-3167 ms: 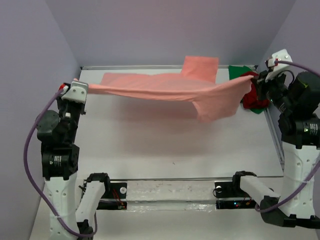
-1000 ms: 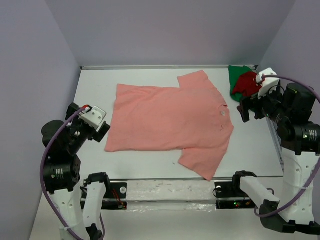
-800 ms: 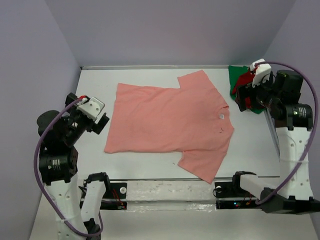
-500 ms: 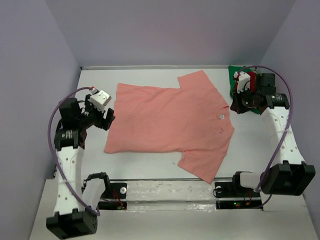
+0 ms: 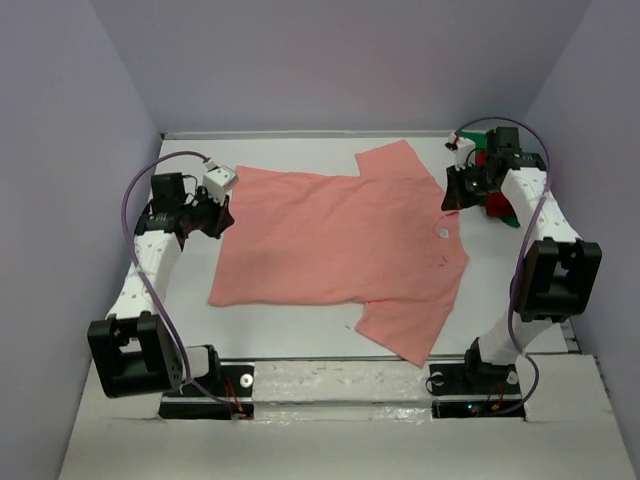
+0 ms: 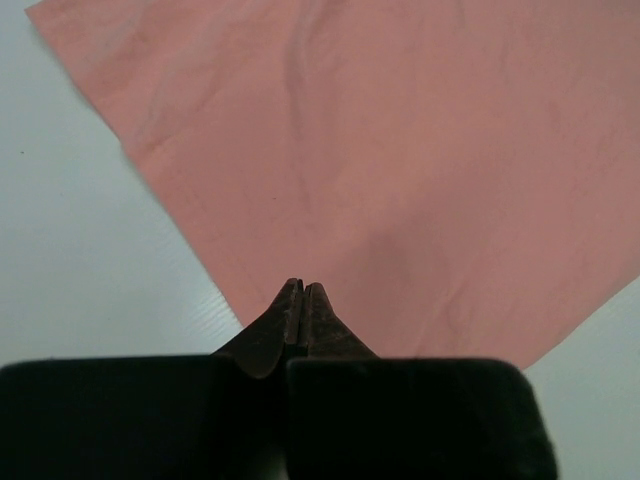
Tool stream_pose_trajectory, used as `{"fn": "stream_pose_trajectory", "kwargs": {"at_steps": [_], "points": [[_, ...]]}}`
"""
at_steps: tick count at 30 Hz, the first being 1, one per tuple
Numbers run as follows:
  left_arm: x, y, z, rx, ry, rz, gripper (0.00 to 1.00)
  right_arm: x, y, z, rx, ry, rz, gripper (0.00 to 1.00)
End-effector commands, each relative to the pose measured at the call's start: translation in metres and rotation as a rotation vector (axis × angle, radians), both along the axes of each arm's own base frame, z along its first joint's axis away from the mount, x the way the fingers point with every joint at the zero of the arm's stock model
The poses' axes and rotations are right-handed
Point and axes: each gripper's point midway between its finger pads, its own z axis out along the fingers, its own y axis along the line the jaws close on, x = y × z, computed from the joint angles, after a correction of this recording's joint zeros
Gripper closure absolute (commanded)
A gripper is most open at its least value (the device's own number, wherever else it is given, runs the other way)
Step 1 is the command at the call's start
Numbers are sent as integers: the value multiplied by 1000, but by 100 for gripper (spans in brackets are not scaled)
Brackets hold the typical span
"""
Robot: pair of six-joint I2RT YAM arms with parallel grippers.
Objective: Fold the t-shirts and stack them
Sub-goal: Flatten out the tshirt
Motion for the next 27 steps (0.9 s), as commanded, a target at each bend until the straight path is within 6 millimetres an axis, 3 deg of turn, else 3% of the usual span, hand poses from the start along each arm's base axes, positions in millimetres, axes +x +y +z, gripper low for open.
{"fn": "stream_pose_trajectory", "kwargs": {"at_steps": [1, 2, 3, 4, 5, 8, 9, 10, 11, 12, 13, 14, 15, 16, 17, 18, 21, 27], "points": [[36, -4, 14, -18, -47, -11, 100, 36, 4, 10, 45, -33, 16, 100], [43, -7, 1, -16, -12, -23, 100, 48, 4, 4, 52, -12, 12, 100], [48, -8, -4, -15, 4, -21, 100, 48, 4, -11, 55, 36, 9, 100], [58, -8, 0, -7, -1, -17, 100, 61, 3, -3, 57, 14, 10, 100], [65, -13, -16, -2, 45, -26, 100, 65, 6, -19, 77, 77, 14, 100], [90, -18, -19, 17, 60, -25, 100, 91, 9, -14, 83, 70, 18, 100], [95, -20, -39, 15, 121, -24, 100, 93, 12, -32, 84, 130, 24, 100], [101, -19, -44, 12, 143, -14, 100, 99, 11, -34, 81, 135, 20, 100], [114, -21, -34, 4, 127, -23, 100, 110, 10, -26, 78, 108, 17, 100], [116, -23, -55, -7, 202, -28, 100, 111, 14, -29, 73, 125, 24, 100], [128, -23, -50, -12, 196, -25, 100, 116, 14, -44, 73, 154, 20, 100], [134, -24, -53, -21, 206, -29, 100, 122, 13, -41, 68, 145, 15, 100], [135, -38, -58, -16, 224, -57, 100, 124, 16, -46, 59, 154, 22, 100], [138, -37, -74, -11, 265, -51, 100, 128, 14, -51, 47, 163, 15, 100], [148, -36, -70, -8, 252, -45, 100, 130, 14, -65, 46, 192, 13, 100], [149, -36, -84, -2, 291, -45, 100, 131, 13, -66, 41, 196, 14, 100], [160, -34, -87, 8, 293, -32, 100, 132, 16, -82, 36, 224, 22, 100], [159, -33, -116, 33, 373, -25, 100, 123, 21, -104, 37, 269, 36, 100]]}}
